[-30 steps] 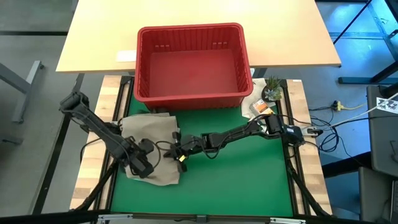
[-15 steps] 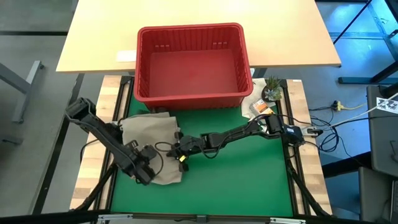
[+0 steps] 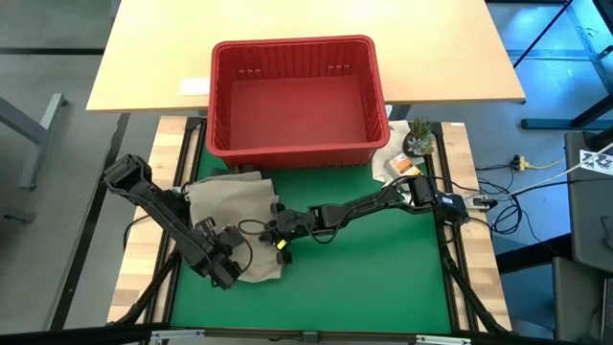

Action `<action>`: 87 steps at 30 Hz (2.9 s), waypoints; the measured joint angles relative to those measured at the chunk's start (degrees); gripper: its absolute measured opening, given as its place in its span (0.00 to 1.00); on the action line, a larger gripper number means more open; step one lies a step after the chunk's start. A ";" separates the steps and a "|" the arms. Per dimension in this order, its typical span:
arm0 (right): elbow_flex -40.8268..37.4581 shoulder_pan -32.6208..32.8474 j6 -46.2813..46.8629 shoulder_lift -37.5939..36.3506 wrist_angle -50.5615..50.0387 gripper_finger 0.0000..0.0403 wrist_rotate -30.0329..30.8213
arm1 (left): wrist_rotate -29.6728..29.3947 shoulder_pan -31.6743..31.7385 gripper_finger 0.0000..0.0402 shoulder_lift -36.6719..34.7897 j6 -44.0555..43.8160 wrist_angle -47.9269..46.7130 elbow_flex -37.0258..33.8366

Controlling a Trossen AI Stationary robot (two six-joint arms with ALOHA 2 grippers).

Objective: Fold Laundry from Bin
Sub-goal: Stack the folded brown shorts on top of the folded green polo shirt

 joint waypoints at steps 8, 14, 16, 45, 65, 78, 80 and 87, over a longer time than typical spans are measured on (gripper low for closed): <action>-0.24 -0.09 0.02 -3.94 -0.62 0.01 -0.70 | 1.80 0.30 0.00 -4.27 0.11 -2.34 2.36; -0.24 -0.15 -0.75 -7.43 1.94 0.01 -0.01 | 0.49 0.30 0.00 -11.88 0.10 -5.93 4.46; -0.22 -0.15 -1.72 -7.45 4.46 0.01 0.53 | 0.09 0.32 0.00 -14.32 -0.13 -7.53 4.52; -0.02 -7.30 1.53 -0.24 7.05 0.01 -0.90 | -2.20 8.36 0.00 -20.06 -4.22 -2.06 -15.92; 0.02 -7.21 2.84 3.55 7.09 0.01 0.35 | 0.19 9.55 0.00 -20.06 -4.20 8.07 -22.92; -0.28 -7.19 2.62 -4.16 6.03 0.01 -0.15 | 0.63 9.48 0.00 -19.96 -0.22 -13.79 -5.22; -0.26 -7.19 2.61 -5.16 6.20 0.01 -0.14 | 0.32 9.48 0.00 -19.96 -0.12 -16.14 -3.52; -0.24 -7.28 0.18 -5.98 10.89 0.01 -0.13 | -4.61 10.31 0.00 -21.26 -0.11 -22.01 0.32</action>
